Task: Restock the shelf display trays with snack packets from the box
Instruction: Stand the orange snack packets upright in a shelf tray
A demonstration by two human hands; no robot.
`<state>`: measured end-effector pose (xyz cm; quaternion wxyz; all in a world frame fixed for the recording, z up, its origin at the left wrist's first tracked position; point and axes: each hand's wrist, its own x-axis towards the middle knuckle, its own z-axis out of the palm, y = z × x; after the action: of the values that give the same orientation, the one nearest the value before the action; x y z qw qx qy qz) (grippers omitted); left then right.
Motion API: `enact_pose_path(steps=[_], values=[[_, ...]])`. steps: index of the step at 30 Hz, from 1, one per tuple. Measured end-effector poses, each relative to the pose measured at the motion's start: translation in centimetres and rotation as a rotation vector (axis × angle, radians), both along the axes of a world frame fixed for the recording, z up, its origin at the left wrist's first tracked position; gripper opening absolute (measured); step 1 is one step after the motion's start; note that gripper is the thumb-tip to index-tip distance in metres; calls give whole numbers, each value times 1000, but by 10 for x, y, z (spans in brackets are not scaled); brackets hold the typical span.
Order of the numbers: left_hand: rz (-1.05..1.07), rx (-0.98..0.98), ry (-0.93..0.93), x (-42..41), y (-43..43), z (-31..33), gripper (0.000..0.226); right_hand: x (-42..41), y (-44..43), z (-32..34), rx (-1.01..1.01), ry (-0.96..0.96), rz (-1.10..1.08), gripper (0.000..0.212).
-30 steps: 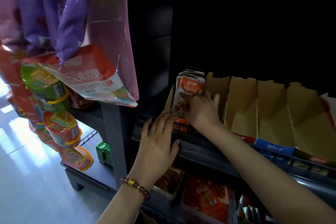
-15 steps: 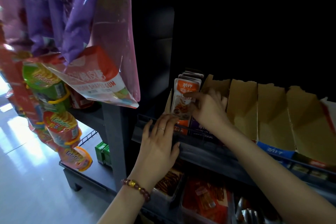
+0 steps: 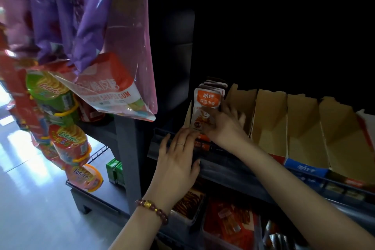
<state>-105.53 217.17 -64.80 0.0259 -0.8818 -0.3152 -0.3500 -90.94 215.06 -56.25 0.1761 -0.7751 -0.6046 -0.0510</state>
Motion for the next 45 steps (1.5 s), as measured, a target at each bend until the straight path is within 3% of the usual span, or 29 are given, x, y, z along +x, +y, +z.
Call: enact_pose_path(steps=[8, 13, 15, 17, 21, 31, 35, 39, 45], values=[[-19, 19, 90, -20, 1, 11, 60, -5, -33, 2, 112, 19, -11, 40], [-127, 129, 105, -54, -13, 13, 41, -8, -68, -8, 340, -56, 402, 19], [-190, 160, 121, -71, -29, 10, 32, -13, -85, -16, 253, -245, 610, 23], [-247, 145, 187, -89, -50, 6, 27, -23, -102, -32, 137, -316, 721, 26], [-308, 70, 280, -123, -90, -13, 23, -58, -130, -84, -117, -66, 763, 21], [-231, -358, 599, -210, -130, -135, 31, -108, -164, -251, -694, 604, 515, 21], [-163, -440, 618, -240, -128, -166, 38, -105, -171, -329, -825, 703, 302, 20], [-136, -463, 586, -247, -121, -174, 41, -120, -158, -378, -838, 686, 161, 19], [-149, -453, 535, -244, -111, -171, 49, -163, -115, -412, -629, 1143, -368, 36]])
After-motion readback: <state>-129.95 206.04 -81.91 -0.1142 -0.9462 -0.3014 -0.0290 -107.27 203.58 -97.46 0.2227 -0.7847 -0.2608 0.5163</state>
